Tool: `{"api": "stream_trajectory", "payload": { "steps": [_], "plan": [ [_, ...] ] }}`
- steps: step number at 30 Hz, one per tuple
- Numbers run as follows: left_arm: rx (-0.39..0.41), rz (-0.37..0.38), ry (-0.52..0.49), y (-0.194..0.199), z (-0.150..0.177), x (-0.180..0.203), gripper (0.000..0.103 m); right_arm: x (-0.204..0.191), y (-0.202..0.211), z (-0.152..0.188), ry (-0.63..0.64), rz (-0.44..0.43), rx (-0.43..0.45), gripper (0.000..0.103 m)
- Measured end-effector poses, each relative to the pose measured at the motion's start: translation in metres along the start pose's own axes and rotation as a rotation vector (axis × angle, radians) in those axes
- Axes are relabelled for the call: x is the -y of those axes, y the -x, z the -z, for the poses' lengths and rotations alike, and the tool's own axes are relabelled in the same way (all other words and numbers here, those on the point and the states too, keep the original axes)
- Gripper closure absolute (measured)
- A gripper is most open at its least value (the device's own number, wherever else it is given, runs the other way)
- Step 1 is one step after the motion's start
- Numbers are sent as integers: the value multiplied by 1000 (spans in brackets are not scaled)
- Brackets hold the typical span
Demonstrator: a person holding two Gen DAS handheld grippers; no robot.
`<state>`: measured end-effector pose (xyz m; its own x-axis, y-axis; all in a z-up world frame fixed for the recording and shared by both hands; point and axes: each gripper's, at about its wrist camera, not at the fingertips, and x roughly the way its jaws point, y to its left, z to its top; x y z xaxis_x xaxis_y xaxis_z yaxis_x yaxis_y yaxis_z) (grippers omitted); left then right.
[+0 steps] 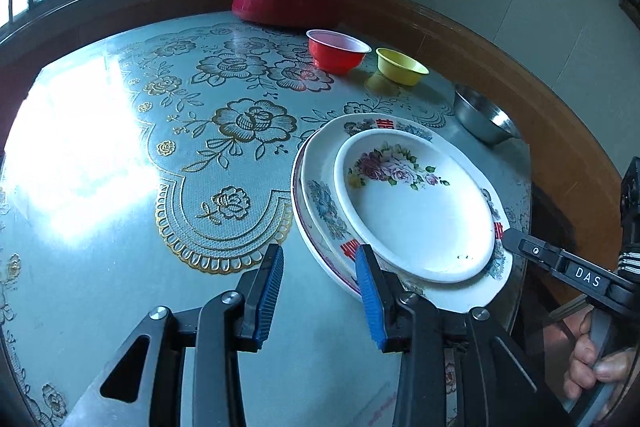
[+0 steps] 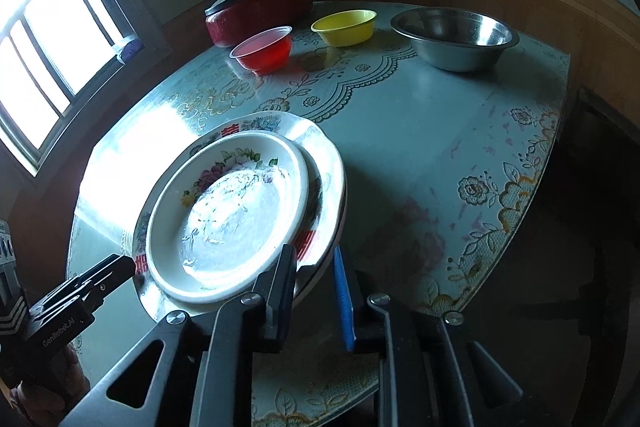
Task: Organize plates and bowls
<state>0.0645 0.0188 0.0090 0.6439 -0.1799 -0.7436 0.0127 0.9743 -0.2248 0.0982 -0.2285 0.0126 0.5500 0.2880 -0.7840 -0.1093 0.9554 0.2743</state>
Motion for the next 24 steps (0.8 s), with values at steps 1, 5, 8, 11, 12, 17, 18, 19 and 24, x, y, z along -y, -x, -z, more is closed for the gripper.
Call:
{"api": "stream_trajectory", "payload": {
  "steps": [1, 5, 8, 11, 12, 17, 18, 19, 24],
  "plan": [
    [-1, -7, -10, 2, 2, 1, 65, -2, 3, 3, 5, 9, 5, 84],
    [-8, -7, -37, 8, 12, 3, 65, -10, 14, 16, 27, 29, 24, 82],
    [-7, 2, -56, 13, 18, 4, 65, -17, 19, 26, 42, 48, 26, 82],
    [7, -7, -69, 19, 21, 7, 65, -19, 20, 33, 41, 47, 23, 82],
    [8, -7, -69, 20, 22, 8, 65, -18, 20, 34, 35, 42, 22, 82],
    [30, -25, -74, 29, 20, 18, 65, -9, 20, 31, 2, 6, 29, 82],
    [35, -25, -73, 30, 20, 23, 65, -6, 20, 29, 2, -2, 28, 82],
    [41, -23, -75, 31, 18, 28, 65, -3, 21, 28, 4, -11, 27, 82],
    [64, 2, -106, 30, 13, 74, 65, 25, 28, 20, 20, -32, 29, 82]
  ]
}}
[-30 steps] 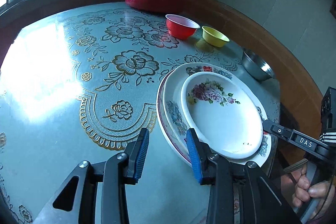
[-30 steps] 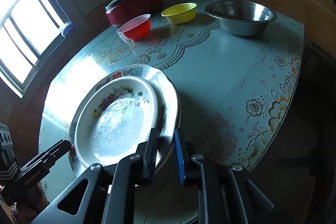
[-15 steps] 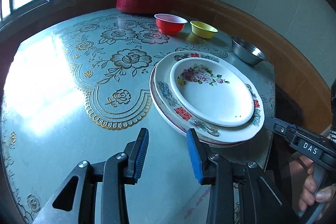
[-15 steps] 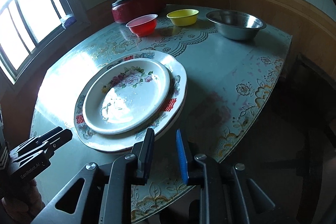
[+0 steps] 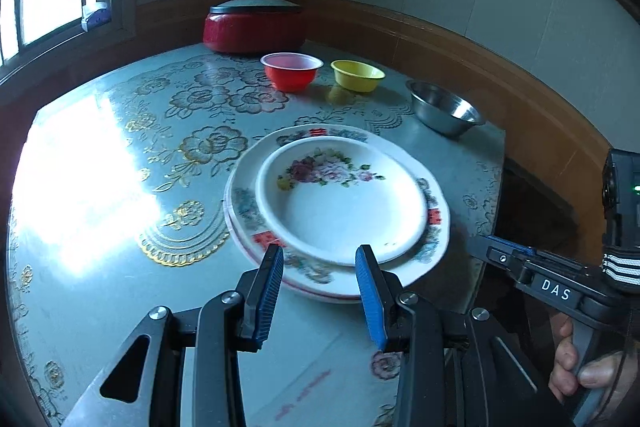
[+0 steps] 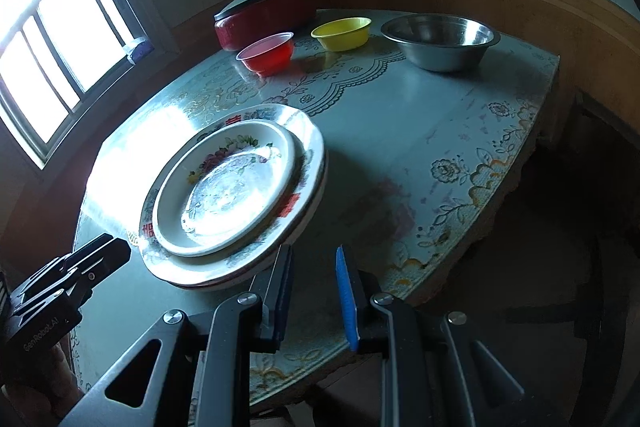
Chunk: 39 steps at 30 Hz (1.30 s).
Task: Organize plates and bowls
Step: 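Move the right tool toward the steel bowl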
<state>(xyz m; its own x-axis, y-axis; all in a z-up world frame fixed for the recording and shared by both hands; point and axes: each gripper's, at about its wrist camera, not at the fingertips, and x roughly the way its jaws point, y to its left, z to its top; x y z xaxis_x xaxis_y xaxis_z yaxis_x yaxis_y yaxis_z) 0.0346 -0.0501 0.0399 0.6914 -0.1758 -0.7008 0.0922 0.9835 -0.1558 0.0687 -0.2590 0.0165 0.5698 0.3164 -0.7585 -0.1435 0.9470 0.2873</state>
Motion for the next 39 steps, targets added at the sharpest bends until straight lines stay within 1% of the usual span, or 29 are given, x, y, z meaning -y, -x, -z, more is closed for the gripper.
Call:
{"api": "stream_trajectory", "payload": {
  "steps": [3, 11, 15, 18, 22, 26, 28, 29, 30, 32, 33, 34, 39],
  "plan": [
    [-3, 23, -21, -10, -5, 35, 65, 31, 6, -4, -9, 6, -1, 82],
    [-76, 84, -41, -50, -10, 121, 65, 121, 16, -13, -78, 18, -23, 82],
    [-101, 84, -64, -64, -12, 155, 65, 150, 19, -11, -70, 19, -35, 82],
    [-135, 92, -96, -73, -10, 173, 65, 168, 14, -9, -100, 12, -51, 82],
    [-184, 92, -140, -92, -11, 185, 65, 183, 1, -6, -148, 10, -88, 82],
    [-193, 125, -164, -108, -21, 190, 65, 193, -4, -14, -187, 25, -81, 82],
    [-192, 144, -160, -115, -32, 190, 65, 193, -3, -25, -182, 44, -63, 82],
    [-179, 158, -164, -117, -38, 190, 65, 193, -1, -32, -179, 50, -48, 79],
    [-161, 166, -167, -118, -43, 188, 65, 192, 0, -39, -176, 56, -31, 73],
    [-132, 175, -167, -119, -53, 183, 64, 192, -1, -53, -180, 66, 5, 72],
    [-122, 176, -160, -121, -56, 178, 62, 192, -3, -60, -189, 59, 11, 72],
    [-116, 173, -150, -124, -60, 174, 60, 192, -7, -67, -199, 48, 11, 72],
    [-132, 178, -108, -139, -73, 154, 60, 190, -23, -91, -222, 15, -10, 72]
  ]
}}
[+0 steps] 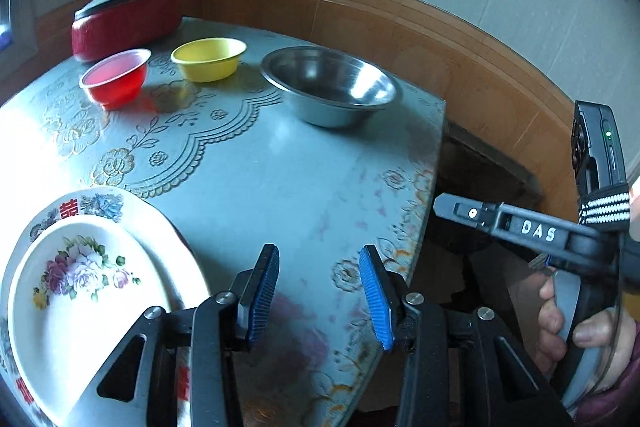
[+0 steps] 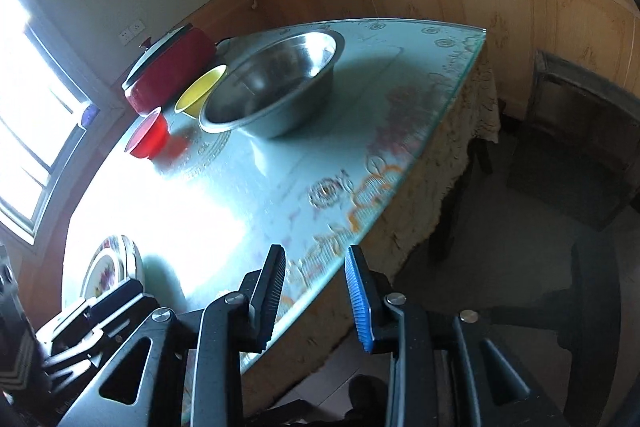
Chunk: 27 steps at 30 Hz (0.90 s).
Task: Organize plates and bowls
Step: 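Move the right tool toward the steel bowl, then grip the steel bowl rim with the right tool and lift it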
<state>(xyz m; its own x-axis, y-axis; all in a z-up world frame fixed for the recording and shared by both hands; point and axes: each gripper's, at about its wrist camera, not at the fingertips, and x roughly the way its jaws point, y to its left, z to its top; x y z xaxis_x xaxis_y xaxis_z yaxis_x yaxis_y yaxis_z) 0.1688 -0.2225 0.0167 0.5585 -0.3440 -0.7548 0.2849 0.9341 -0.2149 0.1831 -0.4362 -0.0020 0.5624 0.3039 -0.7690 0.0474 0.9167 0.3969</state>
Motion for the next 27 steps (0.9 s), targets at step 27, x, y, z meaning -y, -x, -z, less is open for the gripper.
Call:
{"api": "stream_trajectory", "payload": {
  "steps": [27],
  "plan": [
    [55, -227, 280, -66, -79, -8, 60, 22, -93, -208, 180, -160, -40, 69]
  ]
}}
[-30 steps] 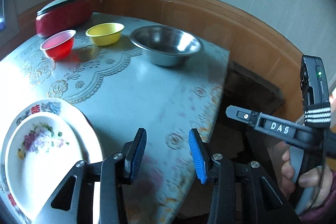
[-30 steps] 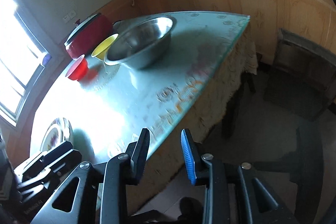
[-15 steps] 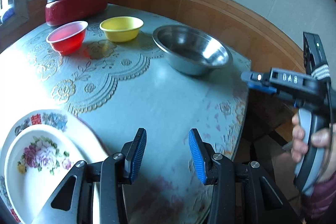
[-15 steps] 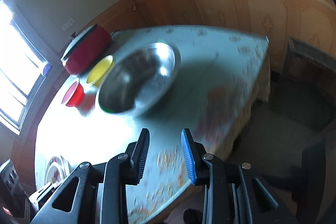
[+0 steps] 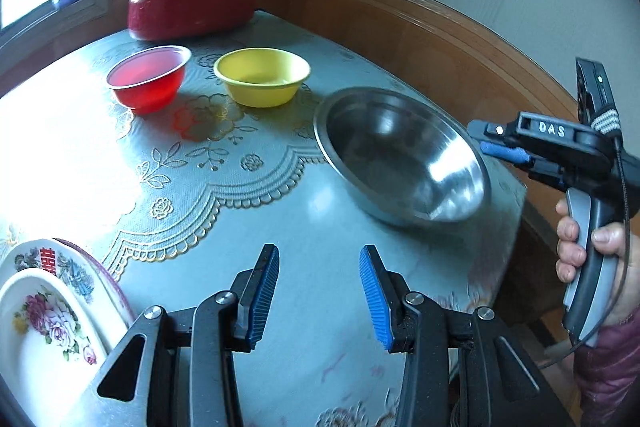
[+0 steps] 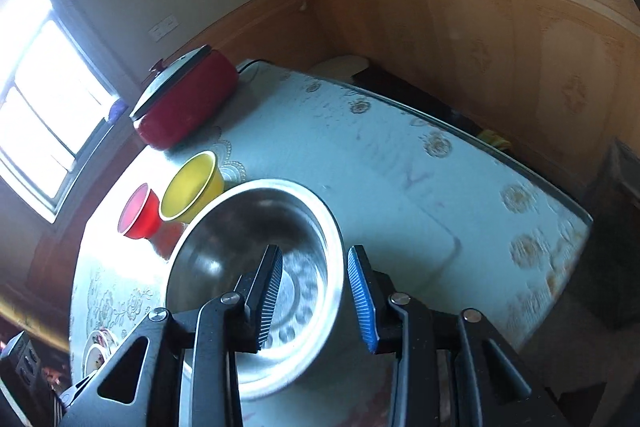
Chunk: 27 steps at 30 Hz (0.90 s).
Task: Organize plates and bowls
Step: 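Grip the steel bowl rim with the right tool and lift it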
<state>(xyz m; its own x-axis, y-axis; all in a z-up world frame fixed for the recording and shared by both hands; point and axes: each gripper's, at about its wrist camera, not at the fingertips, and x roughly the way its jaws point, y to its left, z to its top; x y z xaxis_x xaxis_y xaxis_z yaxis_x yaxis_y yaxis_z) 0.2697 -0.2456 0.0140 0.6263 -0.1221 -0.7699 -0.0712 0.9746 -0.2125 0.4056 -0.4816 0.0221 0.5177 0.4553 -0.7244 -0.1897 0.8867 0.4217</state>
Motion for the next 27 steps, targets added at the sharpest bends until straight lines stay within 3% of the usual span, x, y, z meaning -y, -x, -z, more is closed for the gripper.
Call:
{"api": "stream_trajectory", "payload": {
  "steps": [10, 14, 23, 26, 27],
  "plan": [
    [18, -39, 177, -14, -21, -15, 57, 10, -23, -24, 26, -84, -42, 66],
    [19, -16, 239, -18, -28, -23, 57, 10, -30, -26, 36, -122, -60, 66],
    [-18, 47, 239, -39, -41, -17, 58, 1, -46, -12, 100, -146, -112, 64],
    [-32, 67, 227, -43, -41, -16, 69, -8, -48, -2, 155, -126, -109, 69],
    [-33, 65, 220, -43, -41, -15, 75, -10, -49, 0, 160, -135, -118, 78]
  ]
}}
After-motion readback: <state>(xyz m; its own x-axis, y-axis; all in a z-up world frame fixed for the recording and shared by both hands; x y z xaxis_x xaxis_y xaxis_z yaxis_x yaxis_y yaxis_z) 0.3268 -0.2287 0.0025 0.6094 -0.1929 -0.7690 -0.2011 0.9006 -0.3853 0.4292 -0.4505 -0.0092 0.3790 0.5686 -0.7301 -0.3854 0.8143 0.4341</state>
